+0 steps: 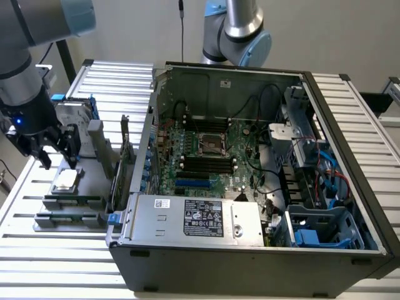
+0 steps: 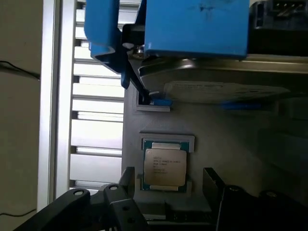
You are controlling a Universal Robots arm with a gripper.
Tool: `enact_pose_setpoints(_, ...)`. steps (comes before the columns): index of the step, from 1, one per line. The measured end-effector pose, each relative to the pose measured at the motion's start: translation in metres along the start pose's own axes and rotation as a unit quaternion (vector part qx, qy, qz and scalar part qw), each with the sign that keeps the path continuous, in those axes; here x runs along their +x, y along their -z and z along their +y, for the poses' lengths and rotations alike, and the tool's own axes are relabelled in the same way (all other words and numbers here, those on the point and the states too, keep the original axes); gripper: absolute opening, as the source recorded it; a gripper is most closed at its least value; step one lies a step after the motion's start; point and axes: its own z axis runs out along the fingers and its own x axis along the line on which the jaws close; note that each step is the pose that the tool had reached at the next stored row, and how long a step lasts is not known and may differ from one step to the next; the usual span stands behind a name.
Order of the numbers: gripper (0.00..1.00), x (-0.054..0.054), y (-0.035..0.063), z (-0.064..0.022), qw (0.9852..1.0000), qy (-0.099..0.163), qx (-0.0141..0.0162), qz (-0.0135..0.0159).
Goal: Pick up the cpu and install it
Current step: 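Pick up the cpu and move it towards the insertion slot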
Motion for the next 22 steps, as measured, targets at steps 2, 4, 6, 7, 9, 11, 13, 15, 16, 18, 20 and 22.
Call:
enact_pose_setpoints(2, 0.68, 0.0, -0.0037, -0.0001, 1.0, 0.0, 0.0, 0.0001)
enact_pose_setpoints(4, 0.68, 0.0, -0.0074, -0.0002, 1.0, 0.0, 0.0, 0.0001)
enact_pose_setpoints(6, 0.68, 0.0, -0.011, -0.0004, 1.0, 0.0, 0.0, 0.0)
enact_pose_setpoints(7, 0.68, 0.0, -0.0128, -0.0006, 1.0, 0.0, 0.0, 0.0)
enact_pose_setpoints(9, 0.68, 0.0, -0.0163, -0.0007, 1.0, -0.001, 0.0, 0.0001)
enact_pose_setpoints(11, 0.68, 0.0, -0.02, -0.0009, 1.0, -0.002, 0.0, 0.0)
enact_pose_setpoints(13, 0.68, 0.0, -0.0237, -0.001, 1.0, -0.004, 0.0, -0.0001)
enact_pose_setpoints(15, 0.68, 0.0, -0.0274, -0.0011, 1.0, -0.008, -0.0001, -0.0002)
enact_pose_setpoints(16, 0.68, 0.0, -0.0291, -0.0011, 1.0, -0.009, -0.0001, 0.0)
enact_pose_setpoints(18, 0.68, 0.0, -0.031, -0.0012, 0.9999, -0.011, -0.0002, 0.002)
enact_pose_setpoints(20, 0.68, 0.0, -0.0317, -0.0012, 0.9999, -0.012, -0.0005, 0.0067)
enact_pose_setpoints(22, 0.68, 0.0, -0.0324, -0.0012, 0.9999, -0.013, 0.0, 0.0105)
